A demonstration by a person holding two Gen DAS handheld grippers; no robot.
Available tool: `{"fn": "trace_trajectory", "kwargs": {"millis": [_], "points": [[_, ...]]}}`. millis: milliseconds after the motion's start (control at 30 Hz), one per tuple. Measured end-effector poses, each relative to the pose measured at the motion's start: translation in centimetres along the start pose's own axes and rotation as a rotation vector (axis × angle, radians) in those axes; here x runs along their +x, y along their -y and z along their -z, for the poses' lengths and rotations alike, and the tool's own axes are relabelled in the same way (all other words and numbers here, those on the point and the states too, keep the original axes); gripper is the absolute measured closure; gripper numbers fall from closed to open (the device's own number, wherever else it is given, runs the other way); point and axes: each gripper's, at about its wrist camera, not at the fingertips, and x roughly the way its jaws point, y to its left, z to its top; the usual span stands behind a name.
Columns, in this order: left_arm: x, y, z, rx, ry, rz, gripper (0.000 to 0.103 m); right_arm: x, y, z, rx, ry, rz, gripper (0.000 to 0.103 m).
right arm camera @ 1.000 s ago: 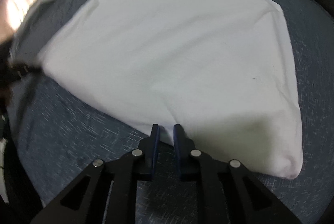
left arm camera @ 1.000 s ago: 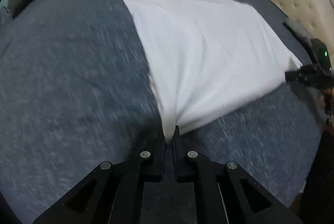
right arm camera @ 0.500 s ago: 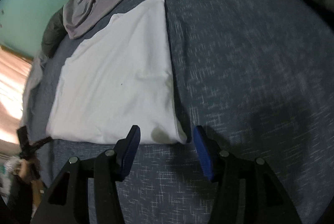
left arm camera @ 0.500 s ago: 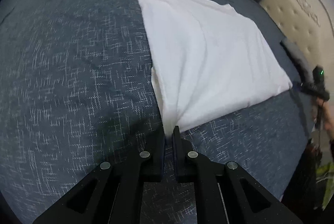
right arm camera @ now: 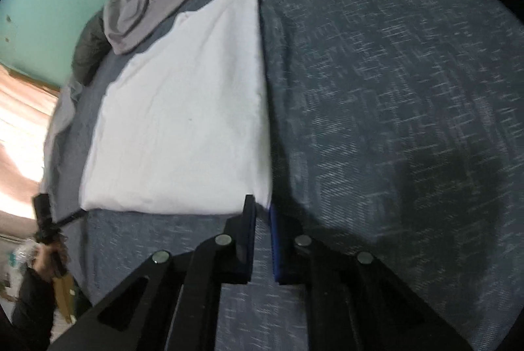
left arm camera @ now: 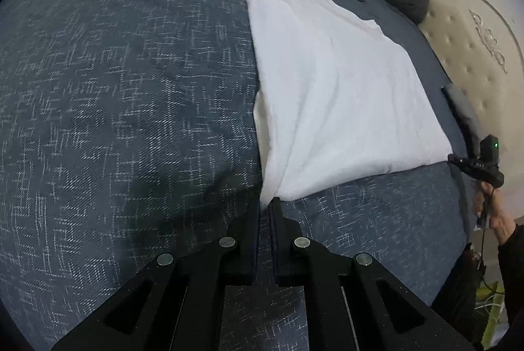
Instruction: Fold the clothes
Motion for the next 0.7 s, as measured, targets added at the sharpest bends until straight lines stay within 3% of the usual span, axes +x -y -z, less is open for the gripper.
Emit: {"fn": "trace_trajectory", "kwargs": {"millis": [200,333,400,467,533,633,700], "points": [[-3.3,-1.6,0.9,-0.036,0.021,-0.028,0.097,-1.1,0.1,0.1,-0.025,0.005,0.064,0.095],[-5.0,-1.4,-0.2,-0.035,0.051,-0.034,0.096,-1.7,-1.5,-0.9,-0.064,0.05,0.042,0.095],[-5.2,-1.2,-0.9,-0.041,0.06,-0.025,0.094,-1.8,-2.4,-1.5,-0.085,0.071,0.031,0.095],[-5.2,-0.6,-1.7,-0.037,0.075,-0.02,0.083,-1.0,-3.5,-1.6,-0.113,0.055,0.013,0.095],[-2.0,2.6,-4.7,-0.028,0.085,-0.005,0.074,0.4,-4.1,-1.4,-0.129,0.019,0.015,0.095],[4.4,7.9,-9.4,-0.024,0.09,0.021,0.073,2.2,-3.6,-0.7,-0.111,-0.028,0.044,0.095],[5.2,7.7,-9.3,-0.015,0.046,0.019,0.073,2.5,-2.6,-0.1,-0.092,-0.049,0.05,0.095]]}}
